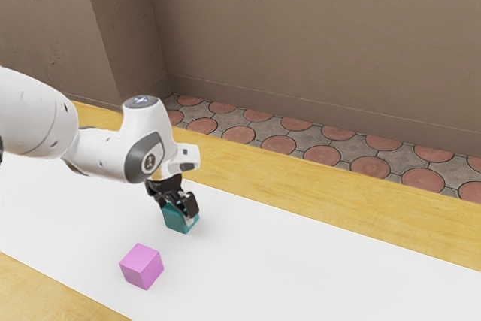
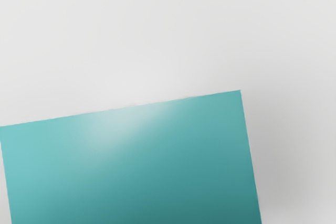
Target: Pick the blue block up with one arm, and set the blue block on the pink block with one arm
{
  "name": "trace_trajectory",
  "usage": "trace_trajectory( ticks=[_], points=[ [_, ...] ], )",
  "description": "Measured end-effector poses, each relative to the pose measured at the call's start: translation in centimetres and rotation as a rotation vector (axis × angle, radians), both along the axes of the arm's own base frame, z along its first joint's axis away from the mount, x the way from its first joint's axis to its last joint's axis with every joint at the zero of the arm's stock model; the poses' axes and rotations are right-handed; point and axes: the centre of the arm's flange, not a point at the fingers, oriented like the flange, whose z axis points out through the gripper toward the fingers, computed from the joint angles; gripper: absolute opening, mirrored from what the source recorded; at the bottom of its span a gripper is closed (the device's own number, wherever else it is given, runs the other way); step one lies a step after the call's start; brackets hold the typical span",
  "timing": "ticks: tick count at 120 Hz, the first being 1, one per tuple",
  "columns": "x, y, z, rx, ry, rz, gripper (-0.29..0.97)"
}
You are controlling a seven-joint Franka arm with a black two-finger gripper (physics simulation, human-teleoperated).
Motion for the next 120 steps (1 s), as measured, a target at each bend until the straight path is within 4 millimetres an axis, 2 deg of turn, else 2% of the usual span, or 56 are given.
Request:
trace_trajectory(
  ticks=[35, 65, 99, 120],
  points=[
    [0.6, 0.1, -1.4, -0.010, -0.003, -0.002, 0.65],
    [1.0, 0.2, -0.3, -0.017, -0.028, -0.008, 0.65],
    [0.9, 0.3, -0.7, -0.015, -0.022, -0.013, 0.65],
    [0.9, 0.0, -0.8, -0.014, -0.020, -0.014, 0.43]
  ],
)
